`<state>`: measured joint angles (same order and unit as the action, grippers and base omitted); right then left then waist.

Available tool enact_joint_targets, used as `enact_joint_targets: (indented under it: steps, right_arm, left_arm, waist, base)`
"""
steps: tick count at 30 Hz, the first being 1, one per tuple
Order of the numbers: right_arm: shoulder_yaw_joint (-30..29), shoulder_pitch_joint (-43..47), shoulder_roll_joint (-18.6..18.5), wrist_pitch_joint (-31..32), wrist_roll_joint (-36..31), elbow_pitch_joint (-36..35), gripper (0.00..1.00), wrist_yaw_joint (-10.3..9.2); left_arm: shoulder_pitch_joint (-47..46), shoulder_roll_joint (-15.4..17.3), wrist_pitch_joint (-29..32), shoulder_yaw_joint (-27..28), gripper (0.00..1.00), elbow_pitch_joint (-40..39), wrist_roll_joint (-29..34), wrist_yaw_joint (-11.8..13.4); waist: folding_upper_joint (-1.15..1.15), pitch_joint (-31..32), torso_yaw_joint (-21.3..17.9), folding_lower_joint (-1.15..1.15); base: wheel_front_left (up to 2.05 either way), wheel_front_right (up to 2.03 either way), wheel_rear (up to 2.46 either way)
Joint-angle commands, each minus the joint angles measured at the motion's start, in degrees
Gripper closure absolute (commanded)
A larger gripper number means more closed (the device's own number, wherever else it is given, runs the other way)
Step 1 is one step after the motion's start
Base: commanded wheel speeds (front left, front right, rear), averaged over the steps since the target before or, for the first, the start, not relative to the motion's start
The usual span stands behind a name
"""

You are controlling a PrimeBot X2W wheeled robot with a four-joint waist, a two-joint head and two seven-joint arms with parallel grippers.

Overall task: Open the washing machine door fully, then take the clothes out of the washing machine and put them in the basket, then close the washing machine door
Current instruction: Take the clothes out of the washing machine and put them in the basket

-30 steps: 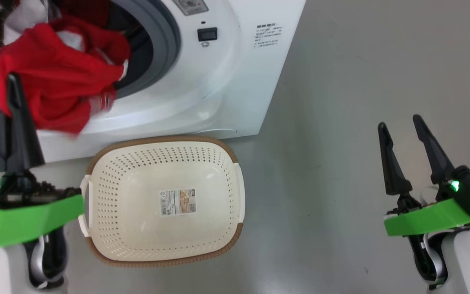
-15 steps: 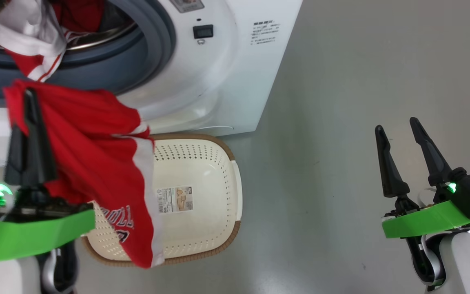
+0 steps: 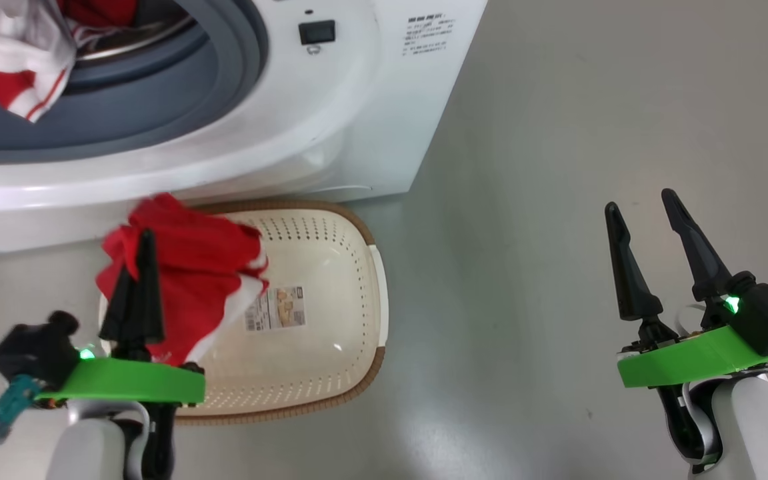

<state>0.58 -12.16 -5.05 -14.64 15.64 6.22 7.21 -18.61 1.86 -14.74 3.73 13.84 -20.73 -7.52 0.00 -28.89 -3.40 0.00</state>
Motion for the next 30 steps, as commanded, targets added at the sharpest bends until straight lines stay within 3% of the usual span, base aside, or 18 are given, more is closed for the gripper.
enact_joint_targets:
  steps: [1, 30]
  right_arm:
    - [1.23, -0.62, 0.01, -0.36, -0.26, -1.53, 0.00, 0.28]
    - [0.23, -5.25, 0.12, -0.36, -1.12, -4.06, 0.00, 0.28]
  left_arm:
    - [-0.01, 1.02, -0.26, 1.23, 1.00, 0.20, 0.62, 0.03]
    - [-19.31, 1.02, -0.26, -7.68, 1.00, 37.39, 2.90, 0.03]
  waist:
    - [0.00, -1.30, -0.33, 0.00]
    - [0.00, -15.39, -0.21, 0.00]
  base:
    - [0.00, 0.00, 0.00]
    - [0.00, 0.00, 0.00]
